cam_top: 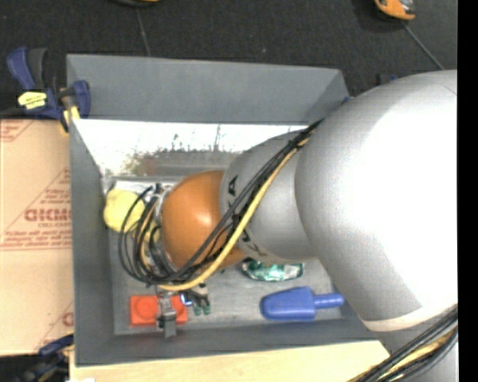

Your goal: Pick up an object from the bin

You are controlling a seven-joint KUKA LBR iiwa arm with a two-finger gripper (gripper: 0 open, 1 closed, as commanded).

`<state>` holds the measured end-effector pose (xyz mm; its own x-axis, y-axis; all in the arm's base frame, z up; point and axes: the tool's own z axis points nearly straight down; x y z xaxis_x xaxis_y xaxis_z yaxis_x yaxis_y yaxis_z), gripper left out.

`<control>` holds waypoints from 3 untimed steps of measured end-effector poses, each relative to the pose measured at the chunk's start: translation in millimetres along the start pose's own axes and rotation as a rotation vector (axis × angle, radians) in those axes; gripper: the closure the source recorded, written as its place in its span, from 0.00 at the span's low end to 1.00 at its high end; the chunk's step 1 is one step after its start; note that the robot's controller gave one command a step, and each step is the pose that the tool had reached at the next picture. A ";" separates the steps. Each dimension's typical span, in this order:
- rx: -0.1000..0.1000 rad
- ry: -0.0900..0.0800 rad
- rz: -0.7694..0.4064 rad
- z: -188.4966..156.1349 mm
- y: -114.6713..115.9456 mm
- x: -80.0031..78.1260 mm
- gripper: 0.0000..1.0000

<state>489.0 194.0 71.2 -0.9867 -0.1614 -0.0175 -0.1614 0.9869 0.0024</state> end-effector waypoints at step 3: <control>-0.003 0.002 -0.022 -61.0 -18.4 7.8 1.00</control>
Offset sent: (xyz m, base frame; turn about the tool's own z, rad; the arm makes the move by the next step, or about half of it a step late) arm 0.0000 0.0000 0.0000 0.0000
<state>483.2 174.2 132.0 -0.9830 -0.1828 -0.0160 -0.1829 0.9831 0.0048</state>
